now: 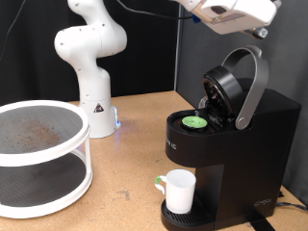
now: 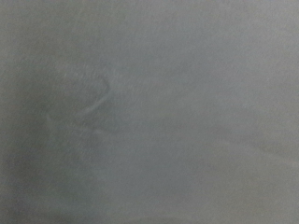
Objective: Make a cup of coffee with the keurig machine
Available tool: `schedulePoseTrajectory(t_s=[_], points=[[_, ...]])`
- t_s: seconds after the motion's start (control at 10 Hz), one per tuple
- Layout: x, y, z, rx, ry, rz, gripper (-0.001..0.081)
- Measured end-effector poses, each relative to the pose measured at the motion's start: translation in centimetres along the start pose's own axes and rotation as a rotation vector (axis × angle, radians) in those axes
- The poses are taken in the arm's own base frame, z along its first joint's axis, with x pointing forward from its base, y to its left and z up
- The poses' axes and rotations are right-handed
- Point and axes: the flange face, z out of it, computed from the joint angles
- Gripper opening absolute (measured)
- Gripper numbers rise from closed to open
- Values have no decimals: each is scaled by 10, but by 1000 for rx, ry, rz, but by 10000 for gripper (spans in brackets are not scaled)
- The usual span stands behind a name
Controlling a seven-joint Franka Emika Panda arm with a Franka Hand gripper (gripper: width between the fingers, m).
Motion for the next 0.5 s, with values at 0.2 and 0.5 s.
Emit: schedulePoseTrajectory(t_s=[0.2,0.5], points=[[-3,13,-11,-27,-8,19,0],[-4,32,-22,-60,6,75,0]])
